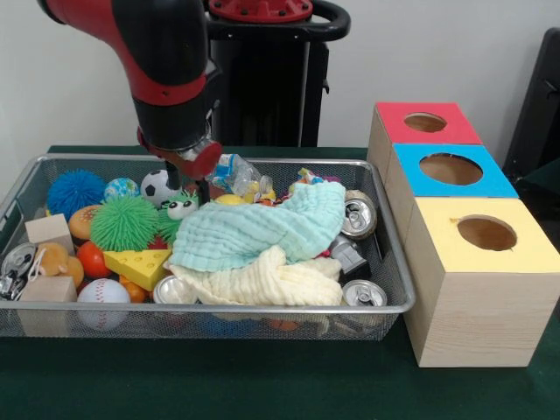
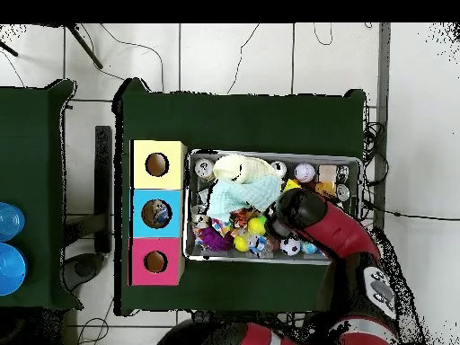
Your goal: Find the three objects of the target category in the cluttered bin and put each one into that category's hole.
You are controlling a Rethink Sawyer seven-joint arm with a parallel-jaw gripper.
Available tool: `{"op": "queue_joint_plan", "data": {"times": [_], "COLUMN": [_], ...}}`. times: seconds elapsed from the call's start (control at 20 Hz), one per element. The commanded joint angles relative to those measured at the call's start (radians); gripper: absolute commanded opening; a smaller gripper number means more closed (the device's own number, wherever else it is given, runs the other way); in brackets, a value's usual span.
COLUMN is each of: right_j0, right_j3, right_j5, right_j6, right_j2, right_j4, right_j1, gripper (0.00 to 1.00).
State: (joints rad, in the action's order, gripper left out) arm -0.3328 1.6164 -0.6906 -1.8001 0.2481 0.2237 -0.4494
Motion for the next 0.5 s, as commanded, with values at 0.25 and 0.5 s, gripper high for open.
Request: {"op": "queue_joint_plan", "data": {"times": [0.25, 0.5], "right_j0": [-0.062, -0.065], "right_j3": [0.018, 0.05], "right_j5": [-0.208, -0.175], "right_j6": [-0.066, -0.094], "right_j2": [-0.091, -0.115], "right_j4": [0.011, 0.032], "right_j1": [-0.138, -0.137], "gripper": [1.0, 1.0]}}
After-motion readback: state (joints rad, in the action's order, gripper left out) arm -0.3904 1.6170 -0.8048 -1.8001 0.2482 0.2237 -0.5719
